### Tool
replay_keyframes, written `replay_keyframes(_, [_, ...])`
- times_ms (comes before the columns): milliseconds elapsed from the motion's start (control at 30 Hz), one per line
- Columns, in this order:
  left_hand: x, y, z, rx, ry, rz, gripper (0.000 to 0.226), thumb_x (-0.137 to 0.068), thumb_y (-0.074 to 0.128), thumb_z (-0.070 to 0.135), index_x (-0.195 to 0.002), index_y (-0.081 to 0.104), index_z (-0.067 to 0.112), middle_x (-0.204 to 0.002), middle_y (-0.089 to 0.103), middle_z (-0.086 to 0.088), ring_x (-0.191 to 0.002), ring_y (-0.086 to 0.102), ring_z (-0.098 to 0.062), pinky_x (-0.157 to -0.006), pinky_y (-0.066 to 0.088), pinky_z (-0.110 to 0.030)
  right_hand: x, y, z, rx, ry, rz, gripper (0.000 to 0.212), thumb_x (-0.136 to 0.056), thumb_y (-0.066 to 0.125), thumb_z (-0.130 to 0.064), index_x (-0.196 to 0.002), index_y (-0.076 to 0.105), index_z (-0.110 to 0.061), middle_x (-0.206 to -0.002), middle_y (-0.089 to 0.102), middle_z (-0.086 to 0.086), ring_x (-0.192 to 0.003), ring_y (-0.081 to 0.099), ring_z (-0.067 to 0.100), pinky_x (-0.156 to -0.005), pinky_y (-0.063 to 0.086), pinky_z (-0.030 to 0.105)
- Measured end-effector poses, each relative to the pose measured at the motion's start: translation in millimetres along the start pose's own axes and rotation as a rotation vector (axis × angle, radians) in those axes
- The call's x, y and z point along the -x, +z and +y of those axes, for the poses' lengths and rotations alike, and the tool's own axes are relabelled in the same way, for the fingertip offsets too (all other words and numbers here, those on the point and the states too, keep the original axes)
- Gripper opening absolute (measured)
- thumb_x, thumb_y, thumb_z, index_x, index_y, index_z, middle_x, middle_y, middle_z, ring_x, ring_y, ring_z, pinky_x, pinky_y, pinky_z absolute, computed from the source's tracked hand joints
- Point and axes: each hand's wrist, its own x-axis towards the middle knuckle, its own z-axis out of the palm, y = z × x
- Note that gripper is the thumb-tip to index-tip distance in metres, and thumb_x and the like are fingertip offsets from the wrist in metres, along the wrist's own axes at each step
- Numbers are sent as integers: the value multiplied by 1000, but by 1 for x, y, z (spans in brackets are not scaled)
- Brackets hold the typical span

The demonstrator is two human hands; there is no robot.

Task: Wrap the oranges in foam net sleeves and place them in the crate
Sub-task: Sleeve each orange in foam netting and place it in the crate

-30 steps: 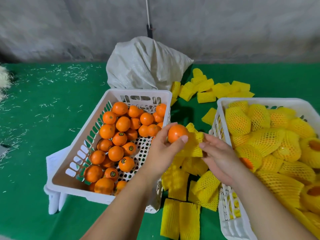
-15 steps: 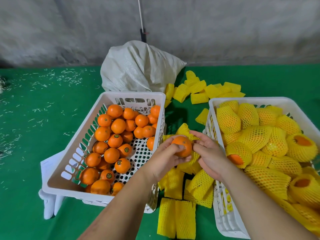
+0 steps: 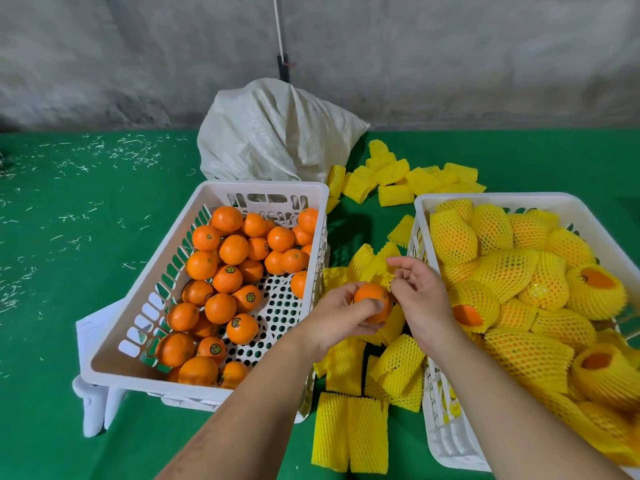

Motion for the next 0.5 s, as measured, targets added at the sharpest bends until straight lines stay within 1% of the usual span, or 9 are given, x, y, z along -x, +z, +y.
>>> replay_keyframes(100, [0,3,-4,-78,69,41,50,-80,77,40,-127,61,35,-119,69,-2,-91,77,-15,-82,63,-28,0,3,1,60,21,-19,33,-96,63,-10,-114,66,-38,-100,65,-7,-89,63,1,-70,51,17])
replay_keyframes(167, [0,3,-8,-71,109,43,50,-82,79,38,-125,55,38,-119,64,-5,-87,75,-17,-79,63,-30,0,4,4,155,10,-70,23,-100,64,-21,-120,69,-31,-105,66,-16,-100,63,1,-76,49,15])
replay_keyframes(200, [0,3,-10,-63,129,44,53,-84,80,35,-127,49,39,-121,61,-9,-87,74,-20,-77,64,-32,-1,4,6,191,1,-80,19,-101,63,-23,-118,71,-26,-108,67,-16,-105,63,2,-81,50,18])
replay_keyframes(267, [-2,2,-13,-48,163,51,62,-86,81,31,-129,37,42,-124,55,-13,-87,74,-23,-75,64,-34,-2,3,8,220,-5,-63,16,-103,59,-21,-110,74,-22,-108,70,-10,-105,64,7,-87,51,26])
replay_keyframes(333, [-3,2,-12,-29,154,86,70,-85,80,37,-133,30,47,-124,54,-7,-86,77,-25,-75,63,-32,-4,3,9,247,-42,-33,15,-105,55,-19,-104,69,-23,-101,68,-9,-96,63,8,-82,49,29])
replay_keyframes(400, [-4,3,-9,6,138,150,81,-85,75,43,-145,21,48,-125,55,4,-92,78,-27,-76,63,-30,-3,4,9,258,-128,-1,15,-106,51,-16,-103,63,-24,-94,65,-7,-86,60,8,-76,48,31])
replay_keyframes(433, [-6,2,-9,31,141,184,86,-87,74,43,-150,15,50,-127,55,7,-93,78,-28,-77,63,-30,-3,4,10,245,-170,11,16,-107,49,-15,-104,62,-23,-94,64,-5,-85,61,10,-75,50,34])
replay_keyframes(467, [-7,1,-8,60,145,212,88,-91,73,41,-153,11,53,-128,57,6,-92,78,-28,-77,63,-31,-3,3,9,232,-203,24,16,-108,48,-15,-106,62,-22,-96,65,-4,-87,63,12,-75,53,37])
replay_keyframes(500, [-7,0,-8,90,145,231,85,-96,72,39,-154,11,55,-128,61,2,-91,79,-27,-78,64,-33,-2,2,9,223,-230,39,16,-109,47,-16,-108,62,-22,-99,66,-4,-90,64,14,-77,55,40])
